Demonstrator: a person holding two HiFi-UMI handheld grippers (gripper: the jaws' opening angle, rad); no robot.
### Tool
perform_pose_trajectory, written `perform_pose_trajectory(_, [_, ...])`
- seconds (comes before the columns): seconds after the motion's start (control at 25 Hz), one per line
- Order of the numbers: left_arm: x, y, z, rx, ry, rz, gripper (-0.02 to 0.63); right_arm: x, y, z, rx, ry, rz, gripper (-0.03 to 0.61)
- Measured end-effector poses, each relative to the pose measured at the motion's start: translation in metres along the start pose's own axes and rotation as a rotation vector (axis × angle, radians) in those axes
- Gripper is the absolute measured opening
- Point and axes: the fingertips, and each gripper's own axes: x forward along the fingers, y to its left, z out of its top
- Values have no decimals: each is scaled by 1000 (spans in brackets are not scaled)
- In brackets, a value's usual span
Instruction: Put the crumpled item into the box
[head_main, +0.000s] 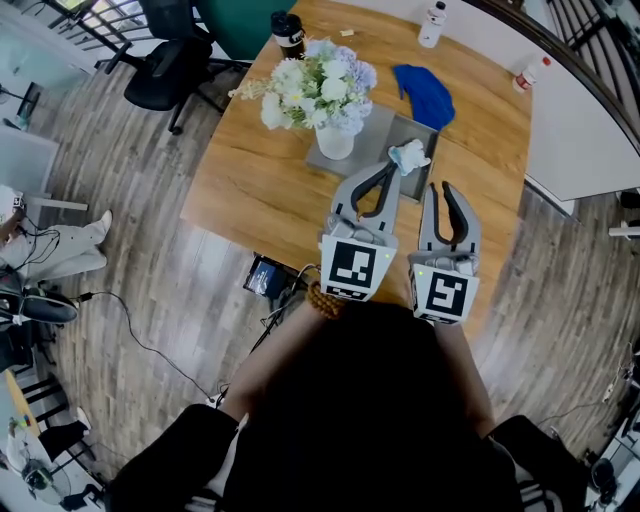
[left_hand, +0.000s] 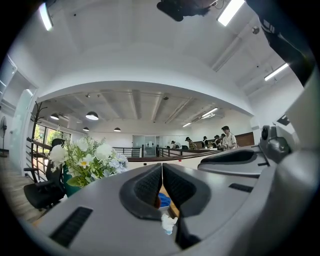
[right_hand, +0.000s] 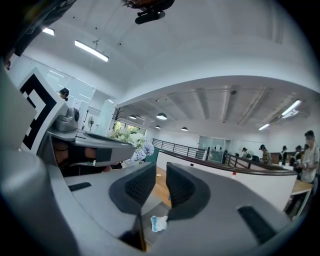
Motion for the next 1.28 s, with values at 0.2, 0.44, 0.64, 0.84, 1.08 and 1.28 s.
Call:
perform_pose_trajectory(0.2, [-1, -5, -6, 7, 7, -4, 23, 1, -2, 3, 28, -33, -10, 61])
perform_pose_trajectory(0.44, [-2, -8, -11, 12, 22, -7, 23, 1, -4, 0, 37, -29, -13, 46])
perform_pose_trajectory(0.64, [-1, -12, -17, 12, 33, -14, 23, 0, -3, -4, 49, -16, -1, 18])
perform_pose_trajectory(0.84, [-2, -18, -20, 8, 48, -25, 23, -1, -5, -7, 56, -13, 7, 6])
perform_pose_trajectory(1.08, [0, -18, -22, -3, 54, -26, 23, -3, -6, -23, 43, 54, 31, 6])
perform_pose_trajectory(1.28, [1, -19, -22, -9, 56, -27, 23, 0, -6, -18, 59, 30, 26, 6])
